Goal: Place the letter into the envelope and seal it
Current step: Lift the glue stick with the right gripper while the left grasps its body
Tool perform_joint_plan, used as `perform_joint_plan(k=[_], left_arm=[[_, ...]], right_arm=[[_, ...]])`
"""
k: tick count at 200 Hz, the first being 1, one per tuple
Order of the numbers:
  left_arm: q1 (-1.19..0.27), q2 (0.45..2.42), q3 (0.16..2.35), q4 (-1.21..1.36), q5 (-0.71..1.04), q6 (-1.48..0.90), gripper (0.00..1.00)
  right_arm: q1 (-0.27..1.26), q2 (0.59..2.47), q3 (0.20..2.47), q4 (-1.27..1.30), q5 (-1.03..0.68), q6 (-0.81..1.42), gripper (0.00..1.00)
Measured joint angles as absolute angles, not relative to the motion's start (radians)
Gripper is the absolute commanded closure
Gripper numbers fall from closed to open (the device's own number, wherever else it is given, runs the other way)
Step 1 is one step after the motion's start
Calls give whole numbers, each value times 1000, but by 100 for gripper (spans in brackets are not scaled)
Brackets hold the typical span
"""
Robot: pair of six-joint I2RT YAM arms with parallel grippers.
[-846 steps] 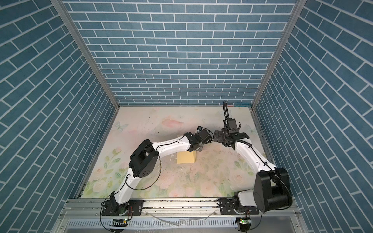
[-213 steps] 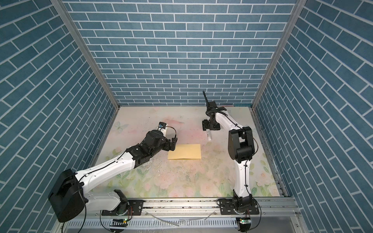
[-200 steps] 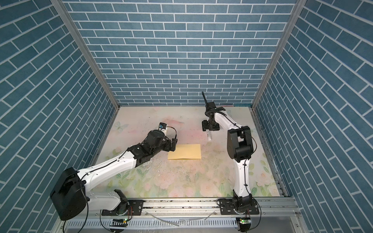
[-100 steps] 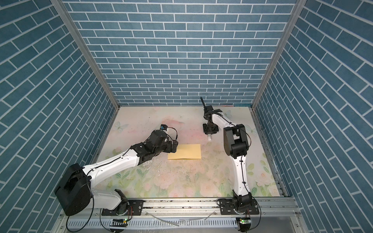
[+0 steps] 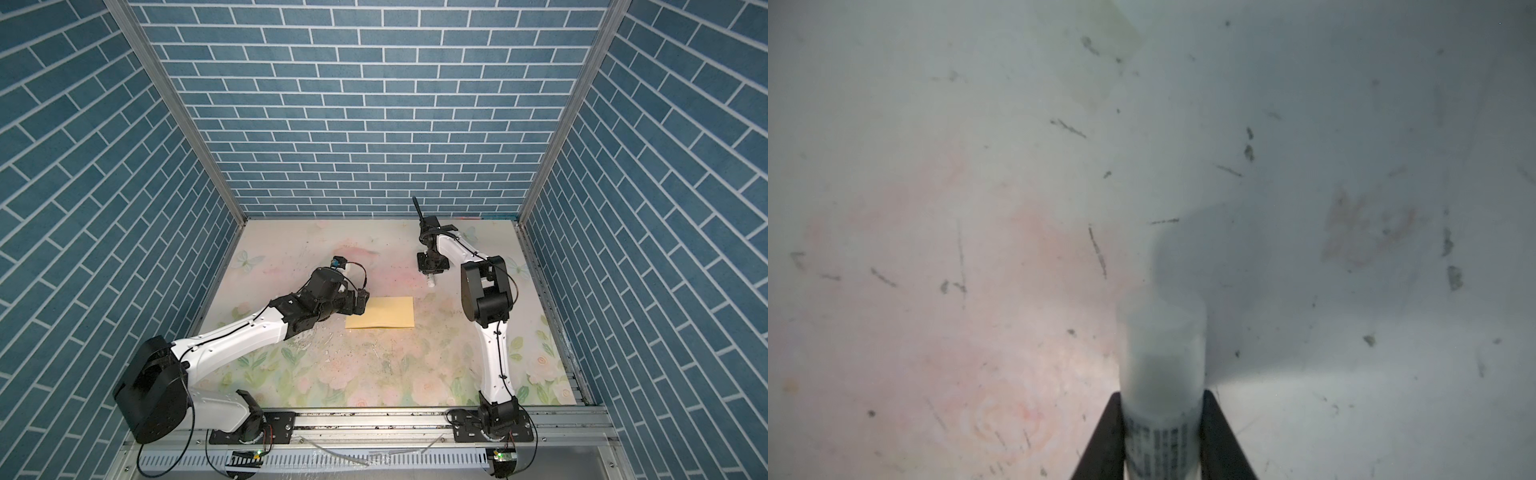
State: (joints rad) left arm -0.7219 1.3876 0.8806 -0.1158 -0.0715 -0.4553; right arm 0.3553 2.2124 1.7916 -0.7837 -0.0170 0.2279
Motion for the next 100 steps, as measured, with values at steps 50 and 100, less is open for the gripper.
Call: perform_joint_plan(k=[50, 100], left_arm=[[-722, 1373, 889, -41, 30, -458, 7], [-722, 1372, 935, 49, 100, -495, 10]], right_arm=[[356, 1803, 1486, -527, -148, 264, 100], [376, 1504, 1217, -178, -289, 398, 100]])
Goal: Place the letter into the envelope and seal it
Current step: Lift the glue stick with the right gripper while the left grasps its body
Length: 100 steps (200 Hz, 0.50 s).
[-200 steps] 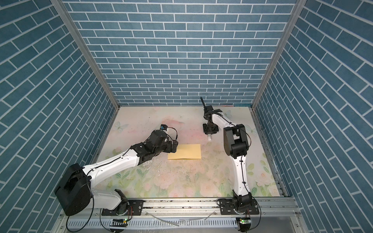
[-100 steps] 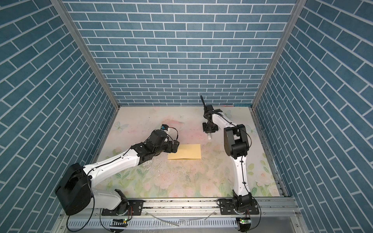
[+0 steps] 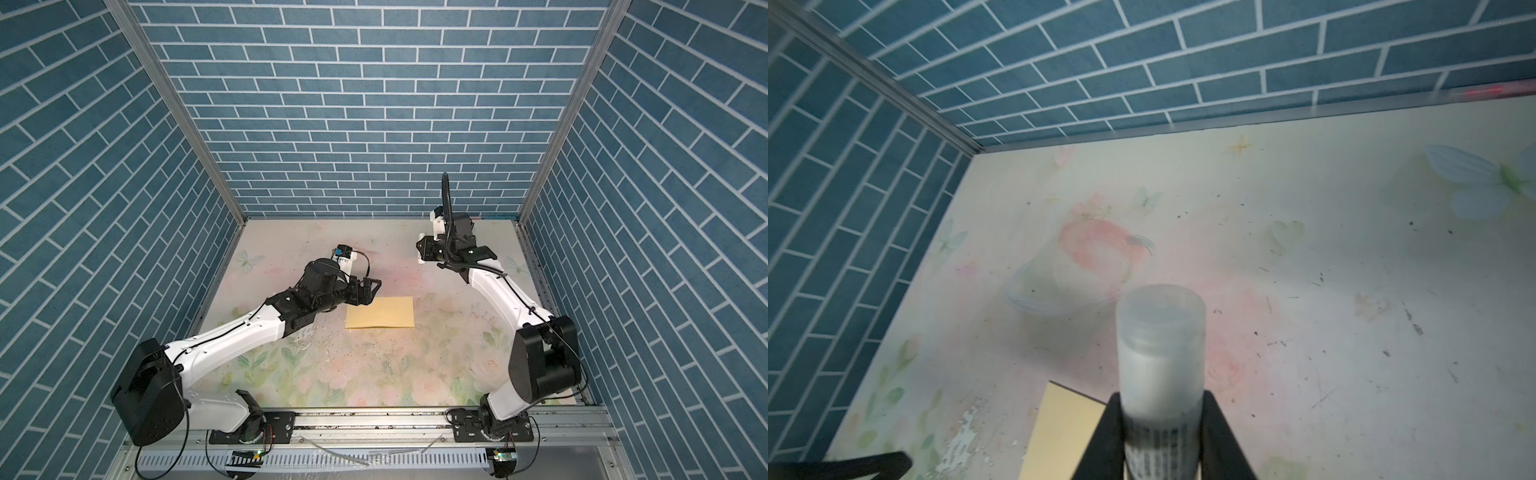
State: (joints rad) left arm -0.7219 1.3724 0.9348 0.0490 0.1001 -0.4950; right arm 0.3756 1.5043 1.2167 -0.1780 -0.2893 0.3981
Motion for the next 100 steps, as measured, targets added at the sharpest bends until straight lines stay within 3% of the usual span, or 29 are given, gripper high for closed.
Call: perform_joint_plan(k=[100], left_arm=[[-722, 1442, 994, 220, 205, -562, 16]], right_arm=[[530, 1401, 1037, 163, -319, 575, 100]])
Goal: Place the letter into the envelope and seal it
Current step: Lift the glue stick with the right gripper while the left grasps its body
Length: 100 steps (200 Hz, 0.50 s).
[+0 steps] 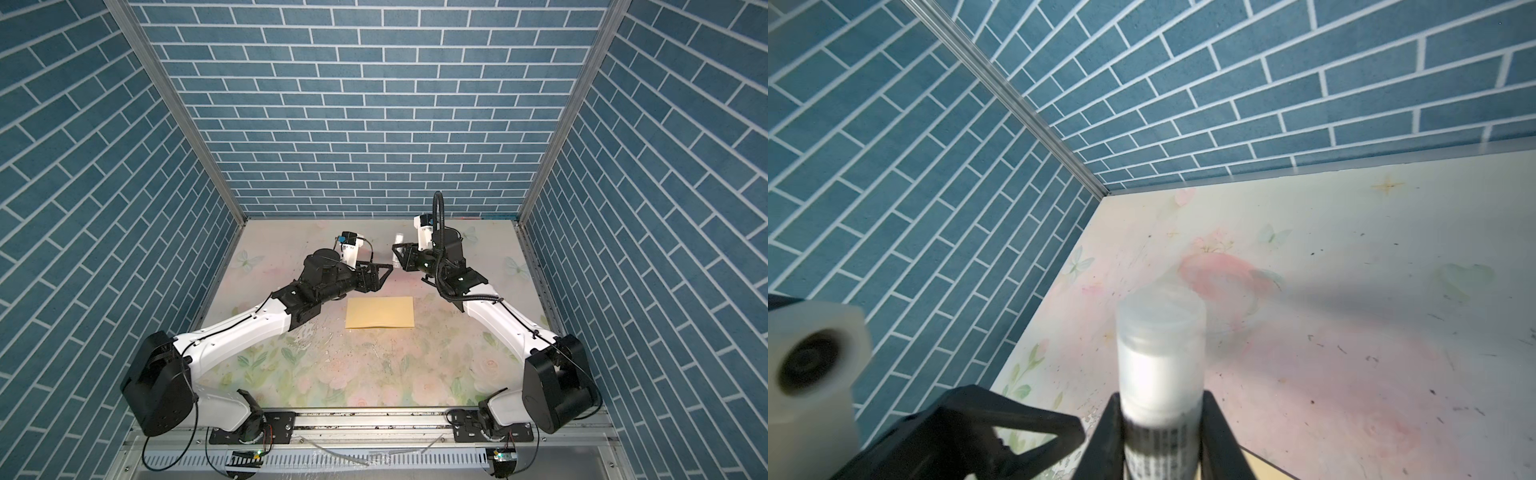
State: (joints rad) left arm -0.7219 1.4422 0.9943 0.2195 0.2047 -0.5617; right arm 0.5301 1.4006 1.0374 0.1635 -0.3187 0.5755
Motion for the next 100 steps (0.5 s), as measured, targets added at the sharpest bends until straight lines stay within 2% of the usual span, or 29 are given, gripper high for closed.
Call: perform_joint_plan(k=[68, 100], left_arm=[[-722, 1454, 994, 223, 177, -561, 26], [-722, 1454, 994, 223, 165, -552, 37]], right_arm=[[592, 1400, 1032, 232, -320, 633, 100], [620, 1401, 1031, 243, -323, 642, 100]])
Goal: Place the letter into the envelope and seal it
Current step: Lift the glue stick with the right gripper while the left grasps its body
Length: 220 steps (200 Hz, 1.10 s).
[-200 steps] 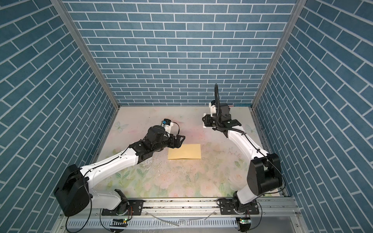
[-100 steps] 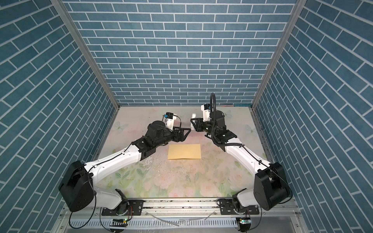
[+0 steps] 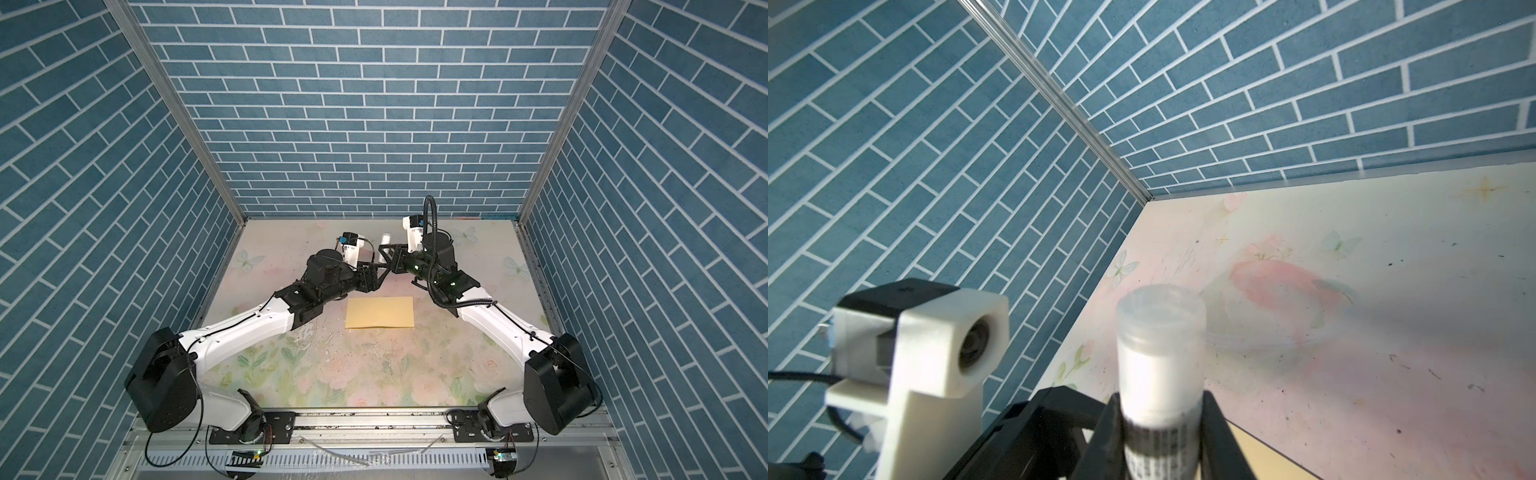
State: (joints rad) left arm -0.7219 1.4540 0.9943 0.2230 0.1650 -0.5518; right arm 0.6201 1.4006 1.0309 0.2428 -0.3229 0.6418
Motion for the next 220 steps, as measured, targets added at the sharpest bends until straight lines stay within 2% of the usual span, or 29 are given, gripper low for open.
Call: perform_joint_plan(k=[69, 113, 129, 143, 191, 220], left_arm=[[-720, 1452, 977, 242, 148, -524, 65], [-726, 1432, 947, 256, 141, -459, 90], [-725, 1420, 930, 267, 136, -428, 100], [-725, 1407, 907, 281, 131, -395, 100], [-718, 1345, 802, 305, 108, -199, 100], [-717, 1295, 742, 337, 97, -66, 100]], right_arm=[[650, 1410, 1031, 252, -324, 657, 100], [657, 1419, 1031, 255, -331, 659, 100], [658, 1419, 1031, 253, -337, 658, 88], [661, 1419, 1031, 243, -341, 657, 75], [651, 1384, 1069, 62, -350, 605, 39], [619, 1353, 1157, -73, -374, 559, 25]])
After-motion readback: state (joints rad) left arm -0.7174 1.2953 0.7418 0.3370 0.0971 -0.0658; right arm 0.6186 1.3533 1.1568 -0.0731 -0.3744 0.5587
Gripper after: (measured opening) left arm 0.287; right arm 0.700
